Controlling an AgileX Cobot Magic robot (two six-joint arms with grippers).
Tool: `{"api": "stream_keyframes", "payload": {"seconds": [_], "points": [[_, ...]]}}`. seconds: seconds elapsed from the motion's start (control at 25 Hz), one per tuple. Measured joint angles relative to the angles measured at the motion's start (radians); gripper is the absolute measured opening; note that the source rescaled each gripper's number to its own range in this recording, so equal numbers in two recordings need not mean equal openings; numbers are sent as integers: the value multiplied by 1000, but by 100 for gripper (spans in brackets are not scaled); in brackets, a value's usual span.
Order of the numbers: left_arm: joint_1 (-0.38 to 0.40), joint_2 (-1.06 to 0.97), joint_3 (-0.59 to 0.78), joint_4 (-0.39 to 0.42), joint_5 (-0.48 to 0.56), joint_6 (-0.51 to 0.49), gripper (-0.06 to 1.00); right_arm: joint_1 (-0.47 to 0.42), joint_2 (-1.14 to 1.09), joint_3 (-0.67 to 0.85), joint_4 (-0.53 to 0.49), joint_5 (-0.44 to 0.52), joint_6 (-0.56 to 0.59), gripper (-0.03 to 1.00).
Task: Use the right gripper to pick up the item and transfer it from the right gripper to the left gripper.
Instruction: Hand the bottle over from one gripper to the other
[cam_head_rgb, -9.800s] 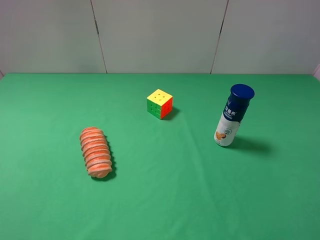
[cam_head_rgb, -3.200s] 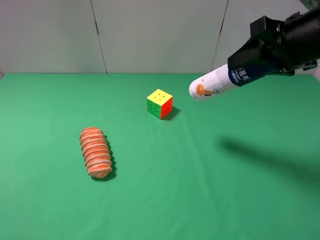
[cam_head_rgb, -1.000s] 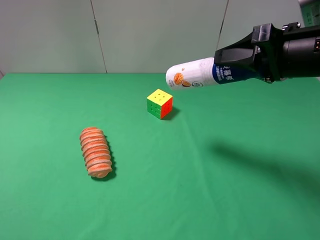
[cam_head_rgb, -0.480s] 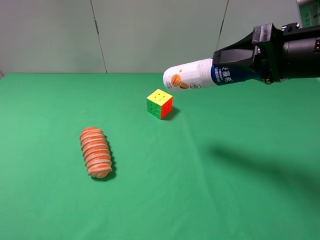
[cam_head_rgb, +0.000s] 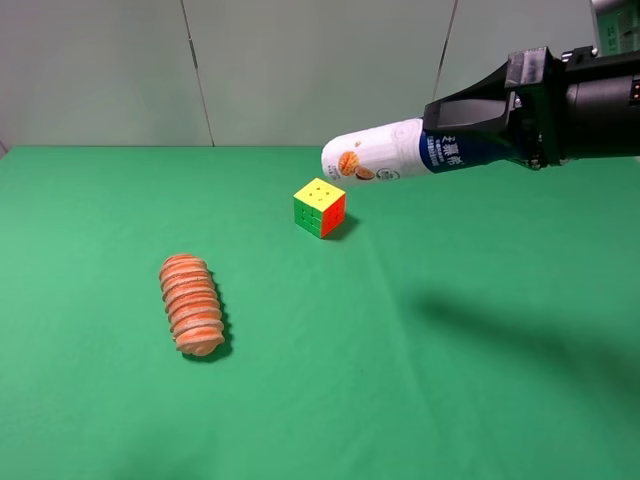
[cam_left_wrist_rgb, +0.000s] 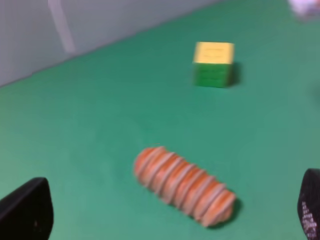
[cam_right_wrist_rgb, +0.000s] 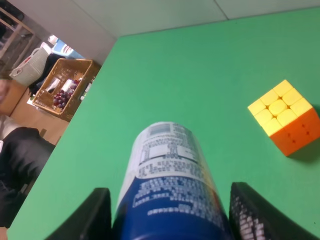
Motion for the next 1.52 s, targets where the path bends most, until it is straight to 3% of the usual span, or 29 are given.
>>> {"api": "stream_keyframes", "payload": {"seconds": [0.2, 0.4, 0.6, 0.8, 0.96, 1.28, 1.52], "points": [[0, 220, -50, -258, -36, 362, 98, 0, 0, 0, 0, 9, 0, 2], [-2, 415, -107, -564, -36, 697, 98, 0, 0, 0, 0, 31, 0, 2], [-2, 608, -167, -769, 76, 977, 98, 0, 0, -4, -2, 81, 0, 2], [-11, 770, -239, -822, 213, 1170, 97, 0, 0, -14, -14, 108, 0, 2], [-111, 853, -288, -825, 215, 1259, 97, 0, 0, -14, -20, 108, 0, 2], [-388, 987, -332, -770, -38, 1312, 97, 0, 0, -14, -28, 134, 0, 2], [-504, 1090, -354, -752, -245, 1321, 97, 0, 0, -14, -31, 154, -1, 2]]}}
